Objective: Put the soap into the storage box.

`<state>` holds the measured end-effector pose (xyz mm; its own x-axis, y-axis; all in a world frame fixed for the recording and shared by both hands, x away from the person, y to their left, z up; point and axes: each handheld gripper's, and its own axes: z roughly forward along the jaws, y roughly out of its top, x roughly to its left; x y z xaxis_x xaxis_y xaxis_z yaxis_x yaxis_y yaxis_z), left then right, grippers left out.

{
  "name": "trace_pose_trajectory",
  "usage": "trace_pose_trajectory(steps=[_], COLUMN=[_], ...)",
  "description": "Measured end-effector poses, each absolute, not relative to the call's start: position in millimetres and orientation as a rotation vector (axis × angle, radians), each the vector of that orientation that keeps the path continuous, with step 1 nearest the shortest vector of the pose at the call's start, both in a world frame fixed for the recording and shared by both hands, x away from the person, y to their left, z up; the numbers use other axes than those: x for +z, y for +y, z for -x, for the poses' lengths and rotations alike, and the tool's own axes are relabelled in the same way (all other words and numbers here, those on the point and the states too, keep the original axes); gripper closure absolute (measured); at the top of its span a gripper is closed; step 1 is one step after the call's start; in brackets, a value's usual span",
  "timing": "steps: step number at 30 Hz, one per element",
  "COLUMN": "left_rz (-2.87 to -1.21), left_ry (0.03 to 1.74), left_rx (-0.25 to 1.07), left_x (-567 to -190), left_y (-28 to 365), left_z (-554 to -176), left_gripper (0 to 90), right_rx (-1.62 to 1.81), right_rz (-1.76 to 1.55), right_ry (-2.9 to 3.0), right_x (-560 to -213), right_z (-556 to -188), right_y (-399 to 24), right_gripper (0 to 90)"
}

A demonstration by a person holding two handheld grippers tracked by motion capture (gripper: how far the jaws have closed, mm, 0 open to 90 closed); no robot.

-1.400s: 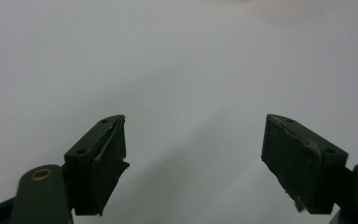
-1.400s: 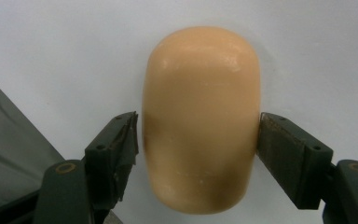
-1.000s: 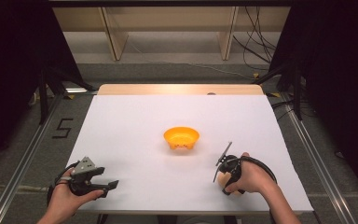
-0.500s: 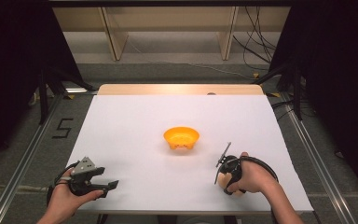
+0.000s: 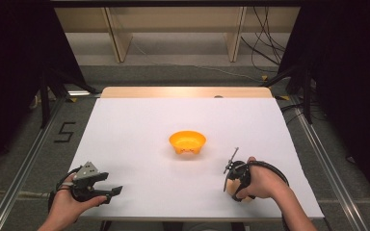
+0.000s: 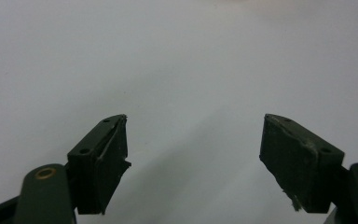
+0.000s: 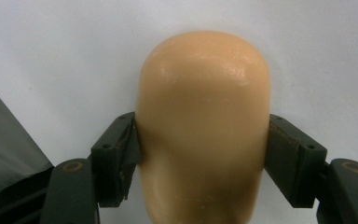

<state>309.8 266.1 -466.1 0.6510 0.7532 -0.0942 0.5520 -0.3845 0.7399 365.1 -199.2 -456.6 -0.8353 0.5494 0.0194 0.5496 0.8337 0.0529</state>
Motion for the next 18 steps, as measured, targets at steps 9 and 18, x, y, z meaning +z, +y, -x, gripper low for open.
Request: trace_pose_trajectory(steps=[9,18], left_rz=[-2.081,-2.070], left_ry=[1.017,1.032], left_rx=[0.326,0.316], left_x=[-466.2,-466.4], left_y=[265.9,265.5], left_z=[-309.7,-309.3], left_gripper=[22.9,22.9], right_rx=[-0.187,-0.301], right_rz=[0.878,0.936], right_ry=[-3.023,-3.003], right_x=[-456.3,-456.5], right_z=[-363.1,-358.7], right_y=[-210.3,-221.6], right_gripper=[33.2,33.3])
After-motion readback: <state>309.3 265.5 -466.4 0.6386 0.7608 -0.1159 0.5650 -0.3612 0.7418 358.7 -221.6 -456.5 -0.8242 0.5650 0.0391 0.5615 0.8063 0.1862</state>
